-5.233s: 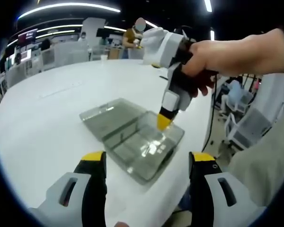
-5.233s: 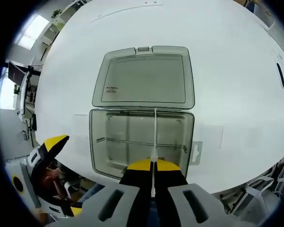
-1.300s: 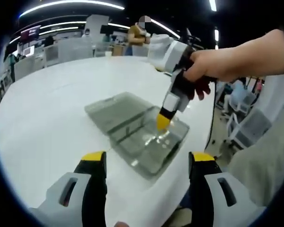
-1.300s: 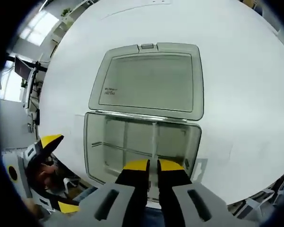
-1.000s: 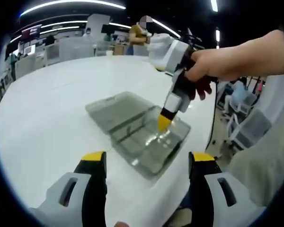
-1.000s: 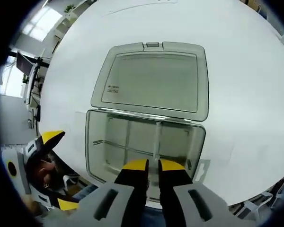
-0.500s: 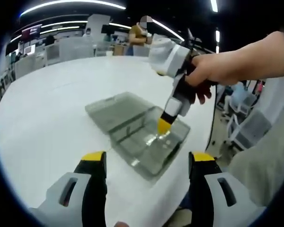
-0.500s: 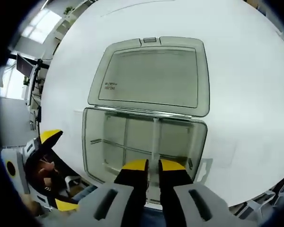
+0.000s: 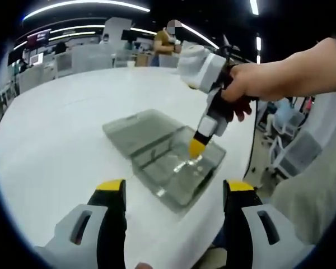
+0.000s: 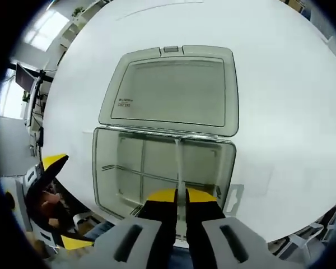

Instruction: Insert the divider into the dual guide fixture by aligning both edges with the guide slots and pushing it downward to the bottom, including one-sided entry, uneven engagement, binding, and posture correction.

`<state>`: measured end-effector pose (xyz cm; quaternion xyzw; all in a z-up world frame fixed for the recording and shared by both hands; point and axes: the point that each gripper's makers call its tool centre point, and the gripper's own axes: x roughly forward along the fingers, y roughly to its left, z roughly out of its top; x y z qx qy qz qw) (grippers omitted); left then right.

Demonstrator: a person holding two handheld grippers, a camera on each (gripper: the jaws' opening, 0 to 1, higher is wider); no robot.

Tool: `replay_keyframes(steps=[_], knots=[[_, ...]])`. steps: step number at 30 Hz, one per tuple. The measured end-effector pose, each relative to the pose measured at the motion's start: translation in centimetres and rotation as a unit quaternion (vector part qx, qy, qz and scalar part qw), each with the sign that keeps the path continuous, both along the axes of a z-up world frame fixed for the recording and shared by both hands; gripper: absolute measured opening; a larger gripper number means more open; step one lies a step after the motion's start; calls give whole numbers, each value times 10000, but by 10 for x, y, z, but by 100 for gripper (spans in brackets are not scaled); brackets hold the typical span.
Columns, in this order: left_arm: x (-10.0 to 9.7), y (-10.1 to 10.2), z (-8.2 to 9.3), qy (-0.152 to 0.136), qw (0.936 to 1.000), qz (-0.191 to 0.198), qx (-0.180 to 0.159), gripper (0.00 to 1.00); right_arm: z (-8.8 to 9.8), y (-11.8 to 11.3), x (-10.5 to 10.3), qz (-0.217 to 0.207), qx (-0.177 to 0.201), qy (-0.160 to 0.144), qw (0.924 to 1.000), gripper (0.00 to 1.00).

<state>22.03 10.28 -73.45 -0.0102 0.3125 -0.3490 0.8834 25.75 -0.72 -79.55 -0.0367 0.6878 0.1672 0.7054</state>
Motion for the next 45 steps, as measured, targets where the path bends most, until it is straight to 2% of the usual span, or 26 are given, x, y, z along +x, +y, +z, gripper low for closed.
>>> replay_keyframes(steps=[13, 24, 35, 45], knots=[[0, -5, 2, -48, 10000, -74, -26, 68, 11, 0, 1, -148, 19, -188, 9997, 0], [1, -7, 5, -94, 9999, -137, -45, 68, 21, 2, 2, -308, -120, -95, 9994, 0], [2, -5, 5, -125, 9998, -154, -85, 67, 29, 5, -1, -533, -106, -11, 9985, 0], [1, -2, 5, -132, 9998, -121, -129, 68, 27, 9, 0, -631, -75, 67, 9980, 0]])
